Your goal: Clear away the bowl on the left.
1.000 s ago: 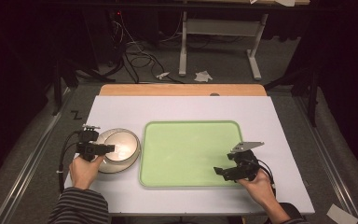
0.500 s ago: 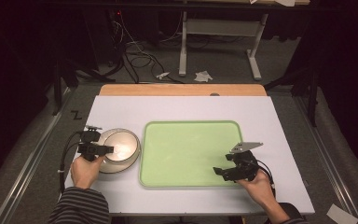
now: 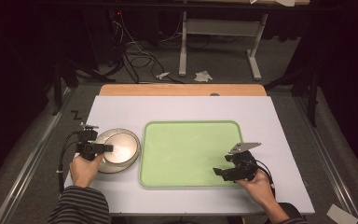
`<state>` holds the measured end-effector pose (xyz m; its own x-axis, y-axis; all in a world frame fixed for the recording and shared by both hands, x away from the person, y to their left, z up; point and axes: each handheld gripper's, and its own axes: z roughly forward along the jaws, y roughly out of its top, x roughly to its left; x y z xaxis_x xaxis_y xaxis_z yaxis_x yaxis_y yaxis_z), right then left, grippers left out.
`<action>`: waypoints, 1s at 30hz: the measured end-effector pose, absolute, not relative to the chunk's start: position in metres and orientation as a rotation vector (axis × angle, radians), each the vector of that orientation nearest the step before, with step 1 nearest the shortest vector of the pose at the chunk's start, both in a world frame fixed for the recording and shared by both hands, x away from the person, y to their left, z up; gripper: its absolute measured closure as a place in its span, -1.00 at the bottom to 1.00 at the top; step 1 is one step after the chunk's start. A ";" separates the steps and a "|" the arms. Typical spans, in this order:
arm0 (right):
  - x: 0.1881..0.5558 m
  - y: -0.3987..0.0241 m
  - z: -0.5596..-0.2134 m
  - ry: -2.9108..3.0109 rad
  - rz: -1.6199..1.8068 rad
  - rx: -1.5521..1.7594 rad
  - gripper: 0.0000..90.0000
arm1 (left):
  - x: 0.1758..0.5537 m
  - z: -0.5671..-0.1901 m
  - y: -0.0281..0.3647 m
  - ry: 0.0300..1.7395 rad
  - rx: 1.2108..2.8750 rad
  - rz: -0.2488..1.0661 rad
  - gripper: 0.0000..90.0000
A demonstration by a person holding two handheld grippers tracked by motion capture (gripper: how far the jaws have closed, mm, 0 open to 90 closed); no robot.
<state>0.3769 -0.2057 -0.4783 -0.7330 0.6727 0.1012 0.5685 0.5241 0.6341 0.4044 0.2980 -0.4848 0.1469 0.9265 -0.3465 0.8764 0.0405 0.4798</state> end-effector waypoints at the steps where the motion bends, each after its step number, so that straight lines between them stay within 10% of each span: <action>1: 0.377 -0.206 -0.478 2.603 0.999 1.062 -0.37 | 0.404 -0.485 0.298 1.723 1.827 0.109 0.83; 30: 0.377 -0.206 -0.478 2.598 1.000 1.046 -0.37 | 0.397 -0.469 0.303 1.684 1.796 0.150 0.83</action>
<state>0.3766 -0.2060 -0.4779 -0.7400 0.6667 0.0888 0.5542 0.5295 0.6422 0.3966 0.3027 -0.4692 0.1629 0.9232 -0.3481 0.8473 0.0498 0.5287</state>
